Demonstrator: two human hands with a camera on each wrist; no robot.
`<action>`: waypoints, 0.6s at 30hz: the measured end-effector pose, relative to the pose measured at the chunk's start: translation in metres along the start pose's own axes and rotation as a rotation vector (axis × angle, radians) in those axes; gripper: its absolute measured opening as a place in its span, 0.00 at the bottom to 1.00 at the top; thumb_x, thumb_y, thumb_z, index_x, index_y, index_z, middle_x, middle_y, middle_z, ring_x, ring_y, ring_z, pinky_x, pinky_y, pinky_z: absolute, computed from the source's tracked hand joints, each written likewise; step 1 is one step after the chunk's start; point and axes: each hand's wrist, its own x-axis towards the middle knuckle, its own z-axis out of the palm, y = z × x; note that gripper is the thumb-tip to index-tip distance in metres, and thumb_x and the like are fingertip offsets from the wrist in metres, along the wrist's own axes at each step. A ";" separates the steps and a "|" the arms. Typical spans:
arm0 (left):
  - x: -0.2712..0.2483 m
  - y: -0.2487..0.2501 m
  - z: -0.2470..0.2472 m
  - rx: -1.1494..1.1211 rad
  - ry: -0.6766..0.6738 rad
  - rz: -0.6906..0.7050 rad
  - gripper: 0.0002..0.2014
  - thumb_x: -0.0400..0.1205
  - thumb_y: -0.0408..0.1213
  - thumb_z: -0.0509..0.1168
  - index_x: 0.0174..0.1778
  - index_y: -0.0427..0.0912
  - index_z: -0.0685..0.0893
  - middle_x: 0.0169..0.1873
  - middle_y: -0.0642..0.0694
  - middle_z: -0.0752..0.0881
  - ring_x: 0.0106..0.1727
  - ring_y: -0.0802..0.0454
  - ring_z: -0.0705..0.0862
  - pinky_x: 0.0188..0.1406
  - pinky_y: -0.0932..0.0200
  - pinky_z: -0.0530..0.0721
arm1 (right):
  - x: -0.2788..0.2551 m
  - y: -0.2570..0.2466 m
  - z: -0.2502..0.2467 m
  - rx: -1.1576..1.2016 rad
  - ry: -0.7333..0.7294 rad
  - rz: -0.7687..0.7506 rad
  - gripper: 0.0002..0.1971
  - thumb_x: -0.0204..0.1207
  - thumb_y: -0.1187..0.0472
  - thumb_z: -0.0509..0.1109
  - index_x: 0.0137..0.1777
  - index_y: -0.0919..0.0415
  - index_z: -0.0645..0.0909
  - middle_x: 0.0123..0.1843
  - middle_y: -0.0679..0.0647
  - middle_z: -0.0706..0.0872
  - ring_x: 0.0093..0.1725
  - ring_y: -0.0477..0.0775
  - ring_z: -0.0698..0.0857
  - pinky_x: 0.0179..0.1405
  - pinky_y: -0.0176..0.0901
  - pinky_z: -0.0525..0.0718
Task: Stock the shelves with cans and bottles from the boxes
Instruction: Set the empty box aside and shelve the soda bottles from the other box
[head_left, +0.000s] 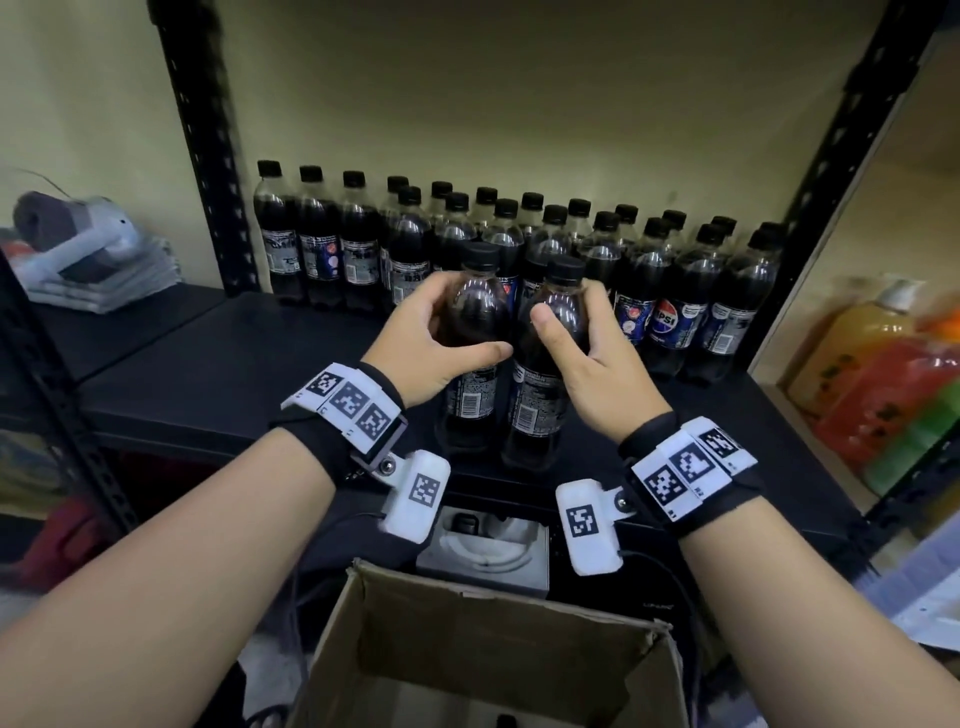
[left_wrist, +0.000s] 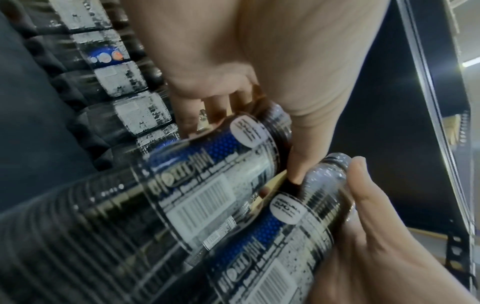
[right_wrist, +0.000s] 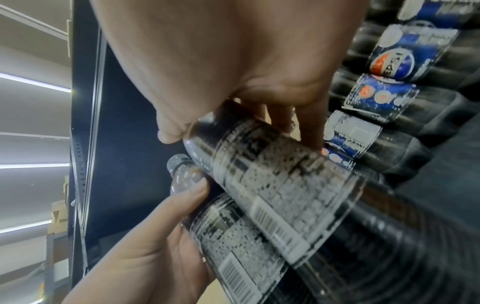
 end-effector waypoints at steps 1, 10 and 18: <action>-0.002 0.003 -0.002 0.014 0.006 0.000 0.34 0.69 0.39 0.85 0.69 0.50 0.78 0.61 0.54 0.87 0.63 0.59 0.87 0.69 0.49 0.84 | -0.003 -0.001 -0.003 -0.036 -0.003 0.014 0.23 0.83 0.42 0.69 0.74 0.48 0.72 0.60 0.37 0.87 0.60 0.32 0.84 0.60 0.29 0.79; -0.013 0.021 -0.021 0.208 0.085 0.015 0.33 0.67 0.48 0.86 0.66 0.64 0.81 0.58 0.63 0.85 0.49 0.69 0.88 0.49 0.73 0.85 | -0.021 0.000 -0.011 -0.216 0.079 -0.028 0.41 0.69 0.49 0.85 0.79 0.38 0.70 0.63 0.29 0.82 0.68 0.33 0.82 0.68 0.43 0.85; -0.006 0.013 -0.035 0.190 0.009 -0.014 0.38 0.71 0.42 0.84 0.77 0.57 0.77 0.64 0.58 0.83 0.57 0.56 0.88 0.61 0.56 0.86 | -0.011 0.001 0.002 -0.169 0.083 -0.006 0.41 0.70 0.53 0.85 0.82 0.47 0.70 0.69 0.38 0.80 0.64 0.23 0.77 0.58 0.25 0.83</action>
